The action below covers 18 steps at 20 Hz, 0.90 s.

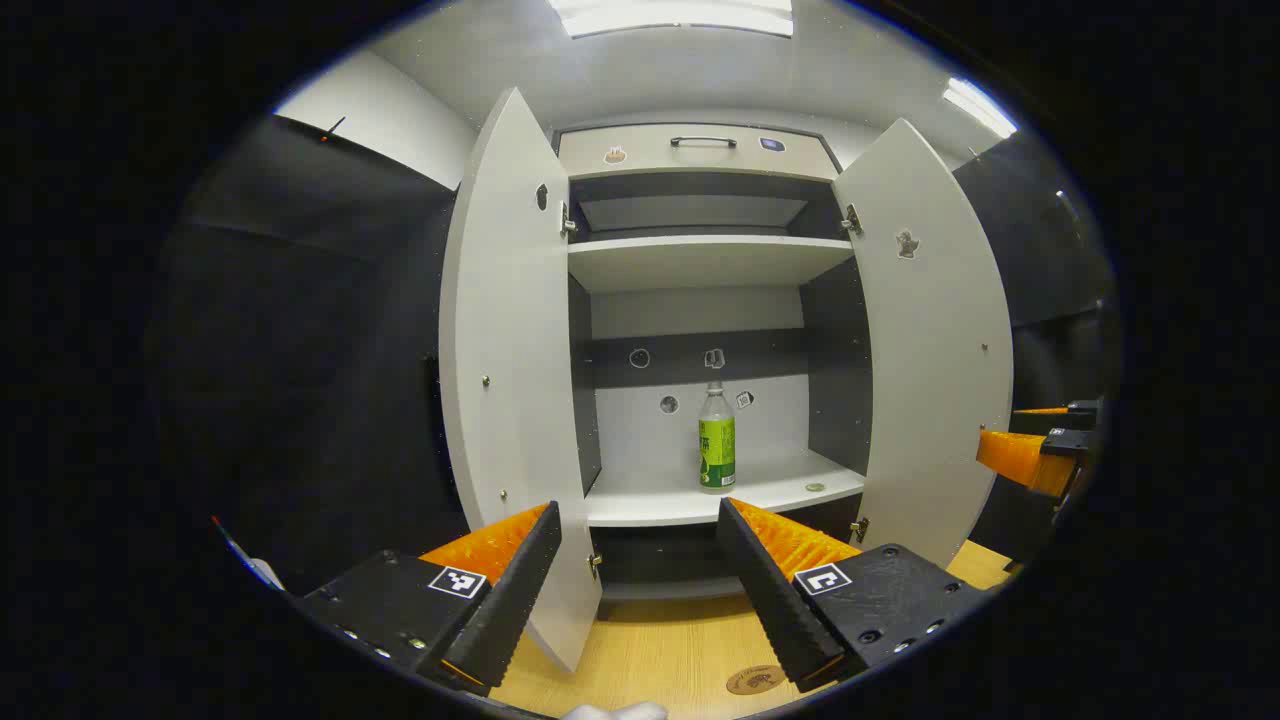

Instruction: Grasp the bottle in the cabinet with the left hand and place it on the coaster, then close the right door with the right hand and the left door with the left hand.

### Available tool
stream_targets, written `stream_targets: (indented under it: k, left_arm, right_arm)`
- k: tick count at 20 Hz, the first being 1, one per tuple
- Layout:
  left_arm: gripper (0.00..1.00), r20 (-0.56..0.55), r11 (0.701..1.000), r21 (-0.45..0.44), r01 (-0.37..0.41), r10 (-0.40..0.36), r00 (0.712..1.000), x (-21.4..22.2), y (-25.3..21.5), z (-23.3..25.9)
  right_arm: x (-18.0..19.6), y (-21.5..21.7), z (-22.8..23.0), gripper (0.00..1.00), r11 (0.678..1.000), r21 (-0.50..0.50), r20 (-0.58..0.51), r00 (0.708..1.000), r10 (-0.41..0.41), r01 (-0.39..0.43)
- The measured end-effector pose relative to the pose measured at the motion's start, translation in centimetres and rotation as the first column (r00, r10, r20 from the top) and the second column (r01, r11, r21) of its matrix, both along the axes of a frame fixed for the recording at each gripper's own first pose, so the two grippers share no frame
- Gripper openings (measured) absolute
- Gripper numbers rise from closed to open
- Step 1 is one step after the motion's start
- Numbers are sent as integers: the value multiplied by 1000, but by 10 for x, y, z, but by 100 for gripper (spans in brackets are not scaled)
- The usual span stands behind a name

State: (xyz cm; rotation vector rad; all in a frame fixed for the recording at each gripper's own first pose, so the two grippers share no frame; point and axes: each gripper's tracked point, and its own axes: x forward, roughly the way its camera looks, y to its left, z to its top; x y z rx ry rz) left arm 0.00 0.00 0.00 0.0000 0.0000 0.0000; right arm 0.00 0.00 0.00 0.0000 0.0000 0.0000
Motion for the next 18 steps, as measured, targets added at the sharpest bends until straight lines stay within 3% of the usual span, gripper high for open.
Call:
stream_targets:
  k: [12,18]
  left_arm:
    - [96,13,1000,-5,13,-13,1000,14,-4,5]
    - [96,65,998,-7,62,-61,996,55,-24,26]
  right_arm:
    - [6,1,4,83,1000,18,1,1000,8,-8]
    - [7,-5,9,83,1000,12,-4,1000,-9,9]
